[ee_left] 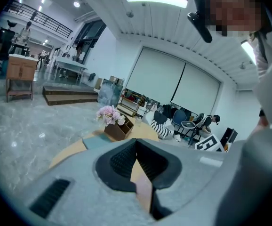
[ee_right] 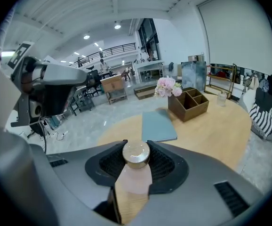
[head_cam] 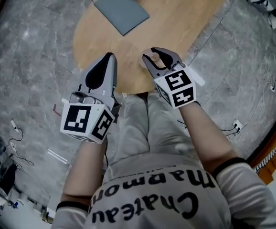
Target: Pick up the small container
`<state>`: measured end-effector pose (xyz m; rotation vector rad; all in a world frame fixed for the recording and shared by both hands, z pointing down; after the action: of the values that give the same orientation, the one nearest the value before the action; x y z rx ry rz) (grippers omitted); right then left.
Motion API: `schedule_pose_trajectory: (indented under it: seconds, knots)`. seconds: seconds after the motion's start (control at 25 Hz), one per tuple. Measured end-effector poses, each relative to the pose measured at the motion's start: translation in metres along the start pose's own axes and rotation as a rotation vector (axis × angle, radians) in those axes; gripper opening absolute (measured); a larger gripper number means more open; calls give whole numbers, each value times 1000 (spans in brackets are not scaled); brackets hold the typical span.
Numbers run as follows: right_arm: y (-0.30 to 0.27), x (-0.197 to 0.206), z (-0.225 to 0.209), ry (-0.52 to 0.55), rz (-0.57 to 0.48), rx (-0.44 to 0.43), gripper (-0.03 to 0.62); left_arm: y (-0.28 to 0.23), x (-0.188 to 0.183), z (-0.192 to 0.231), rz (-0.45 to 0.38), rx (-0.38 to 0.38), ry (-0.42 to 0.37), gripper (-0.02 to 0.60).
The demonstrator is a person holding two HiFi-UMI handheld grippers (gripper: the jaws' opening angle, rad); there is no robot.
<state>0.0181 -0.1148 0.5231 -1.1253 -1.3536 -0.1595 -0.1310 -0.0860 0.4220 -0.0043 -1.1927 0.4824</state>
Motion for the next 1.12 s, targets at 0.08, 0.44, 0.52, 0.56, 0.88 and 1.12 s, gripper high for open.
schedule_pose_trajectory:
  seconds: [0.08,0.44,0.52,0.56,0.88,1.12]
  knots:
    - [6,-19,0,-5,-19,22,130,1,-18,-3,-11,4,-22,15]
    - [39,-117,6,88,-120,56,130,11,-106,-20,-147,12,-70,15]
    - [50,-139,10,121,-143,64,130,14,-126,-29,-181,32,-91,15]
    - [55,-150,12,130,-158,69,130,14,-135,-34,-197,44,-102,15]
    - [98,-238,28,197,-313,105,130,22,-201,-60,-325,103,-171,15]
    - [134,-295,37,223,-459,148,130,29,-242,-78,-417,159,-234,15]
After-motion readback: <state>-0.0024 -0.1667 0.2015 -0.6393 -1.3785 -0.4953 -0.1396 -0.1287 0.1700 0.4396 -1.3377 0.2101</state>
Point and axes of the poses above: the fingertips, and each gripper's own axes: y backward along the fingers, z to its left, x out of its underside, the point moved 5 cm from there along y, backward along the fingers, and after that the axes turned 9 degrees about -z, right-handed, at the moved point
